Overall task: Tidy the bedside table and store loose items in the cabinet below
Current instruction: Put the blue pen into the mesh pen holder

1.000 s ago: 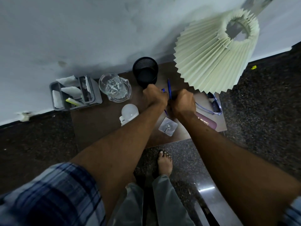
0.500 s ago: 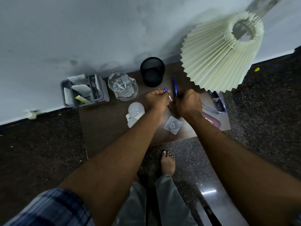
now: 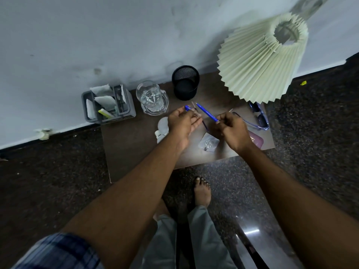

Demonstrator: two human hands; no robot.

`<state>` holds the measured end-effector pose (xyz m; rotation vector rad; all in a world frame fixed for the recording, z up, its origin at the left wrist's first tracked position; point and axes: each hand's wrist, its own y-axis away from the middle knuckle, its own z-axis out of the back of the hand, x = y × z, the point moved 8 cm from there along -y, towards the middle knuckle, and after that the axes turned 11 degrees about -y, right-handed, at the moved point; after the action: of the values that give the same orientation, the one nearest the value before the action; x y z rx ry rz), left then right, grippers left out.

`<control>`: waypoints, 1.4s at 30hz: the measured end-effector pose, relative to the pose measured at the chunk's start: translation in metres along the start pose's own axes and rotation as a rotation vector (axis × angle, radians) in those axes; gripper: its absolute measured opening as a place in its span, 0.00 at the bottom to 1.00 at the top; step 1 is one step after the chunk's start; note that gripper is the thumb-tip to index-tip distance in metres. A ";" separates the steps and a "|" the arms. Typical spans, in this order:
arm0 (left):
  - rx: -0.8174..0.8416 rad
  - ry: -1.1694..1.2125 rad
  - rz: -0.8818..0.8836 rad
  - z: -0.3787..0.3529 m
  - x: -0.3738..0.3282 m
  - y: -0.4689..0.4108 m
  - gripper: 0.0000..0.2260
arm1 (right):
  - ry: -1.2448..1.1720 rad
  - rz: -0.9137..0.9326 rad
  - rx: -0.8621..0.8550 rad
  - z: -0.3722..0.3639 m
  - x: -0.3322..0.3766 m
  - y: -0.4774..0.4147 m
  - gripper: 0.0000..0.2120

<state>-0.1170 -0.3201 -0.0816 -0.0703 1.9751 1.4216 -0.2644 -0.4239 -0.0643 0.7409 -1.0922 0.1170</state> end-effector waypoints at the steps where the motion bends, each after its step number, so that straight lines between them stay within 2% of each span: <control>1: 0.015 0.032 -0.006 0.001 -0.002 0.002 0.10 | -0.019 0.001 -0.001 0.001 0.000 0.002 0.10; 6: 0.070 0.114 -0.029 0.005 -0.013 0.011 0.07 | -0.050 0.004 0.015 0.006 0.002 0.012 0.09; 9: 0.087 0.089 -0.046 0.007 -0.017 0.015 0.06 | -0.055 0.015 0.016 0.006 0.005 0.017 0.10; 14: 0.064 0.064 -0.092 0.013 -0.024 0.018 0.03 | -0.102 0.021 0.025 0.001 0.016 0.022 0.05; 17: 0.040 0.042 -0.113 0.016 -0.026 0.020 0.06 | -0.068 0.050 0.037 0.000 0.020 0.024 0.10; 22: 0.012 0.027 -0.130 0.018 -0.026 0.025 0.14 | -0.062 0.048 0.050 0.000 0.019 0.025 0.07; 30: 0.022 -0.076 -0.157 0.016 -0.028 0.033 0.13 | -0.023 0.064 0.093 -0.008 0.019 0.023 0.09; 33: 0.075 -0.209 -0.154 0.010 -0.021 0.037 0.11 | -0.070 -0.002 0.173 -0.025 0.024 0.025 0.09; 38: 0.131 -0.299 -0.166 0.011 -0.016 0.038 0.09 | -0.257 -0.157 0.246 -0.041 0.022 0.030 0.11; 40: 0.152 -0.376 -0.186 0.010 -0.015 0.040 0.09 | -0.374 -0.298 0.299 -0.050 0.016 0.032 0.19; 42: 0.185 -0.404 -0.207 0.007 -0.016 0.046 0.10 | -0.420 -0.458 0.377 -0.060 0.015 0.037 0.33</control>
<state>-0.1211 -0.3013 -0.0366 0.0877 1.6987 1.0230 -0.2275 -0.3641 -0.0484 1.3814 -1.2818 -0.2402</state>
